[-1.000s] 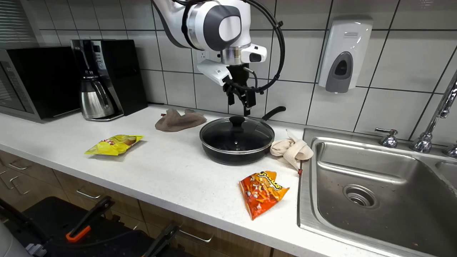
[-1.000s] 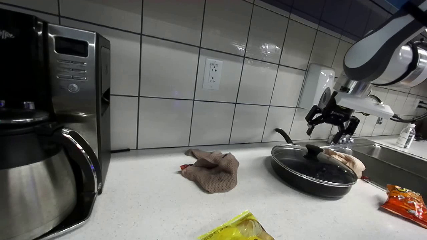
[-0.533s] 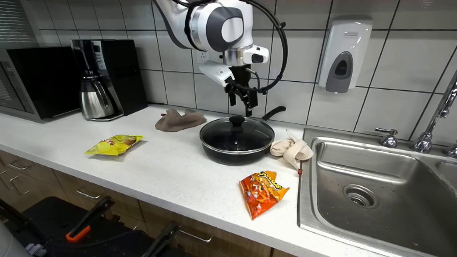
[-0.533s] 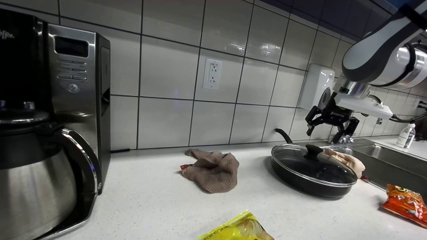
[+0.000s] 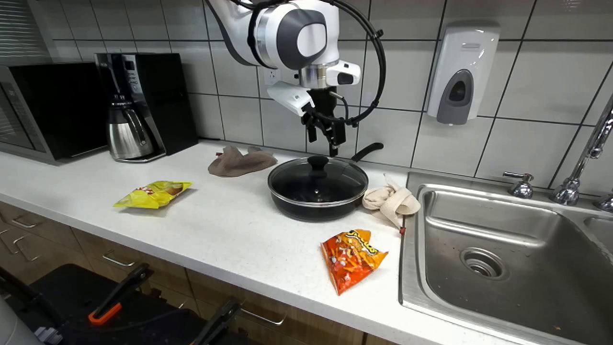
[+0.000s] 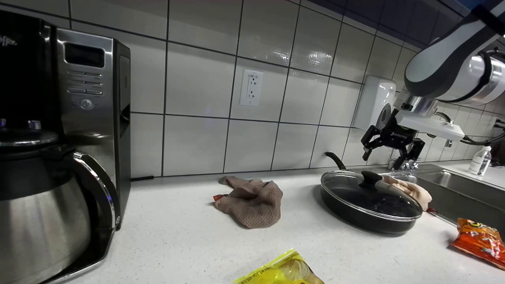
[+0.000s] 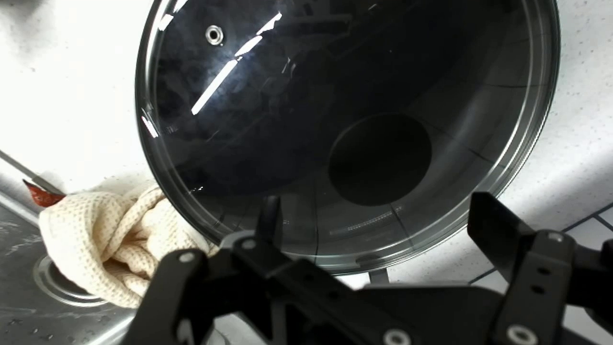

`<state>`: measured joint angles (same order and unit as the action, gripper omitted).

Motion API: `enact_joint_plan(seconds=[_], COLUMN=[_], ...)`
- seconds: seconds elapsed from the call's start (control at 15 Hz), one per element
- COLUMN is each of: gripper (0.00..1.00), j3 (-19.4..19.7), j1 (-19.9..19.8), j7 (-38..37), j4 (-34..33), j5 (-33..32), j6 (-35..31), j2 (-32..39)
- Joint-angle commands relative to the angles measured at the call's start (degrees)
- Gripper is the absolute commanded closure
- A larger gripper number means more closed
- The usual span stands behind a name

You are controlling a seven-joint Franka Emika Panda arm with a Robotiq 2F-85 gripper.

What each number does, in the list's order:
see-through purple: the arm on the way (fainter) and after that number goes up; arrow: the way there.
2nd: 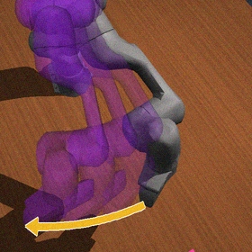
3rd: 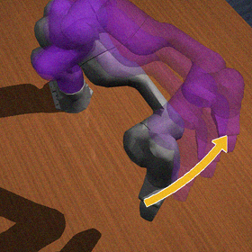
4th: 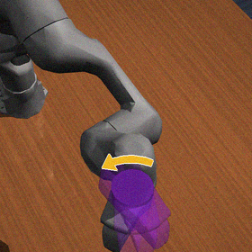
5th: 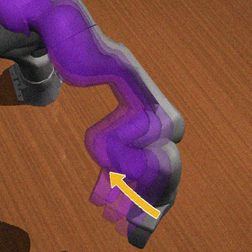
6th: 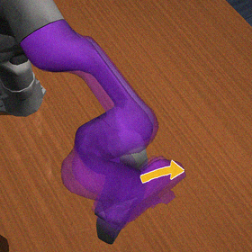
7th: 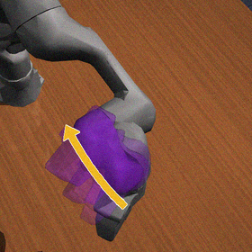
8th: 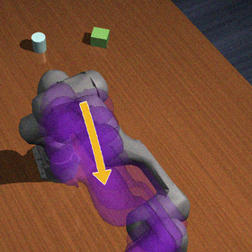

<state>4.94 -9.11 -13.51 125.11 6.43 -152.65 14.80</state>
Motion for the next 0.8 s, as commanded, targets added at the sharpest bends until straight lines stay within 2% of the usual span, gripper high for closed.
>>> enact_joint_plan(seconds=[0.0, 0.73], gripper=[0.00, 0.00], j3=[1.05, 2.35], j1=[1.05, 2.63], j7=[0.33, -0.41], j4=[-0.10, -0.45], j5=[0.48, -0.67], j6=[0.21, 0.93], j2=[-0.02, 2.17])
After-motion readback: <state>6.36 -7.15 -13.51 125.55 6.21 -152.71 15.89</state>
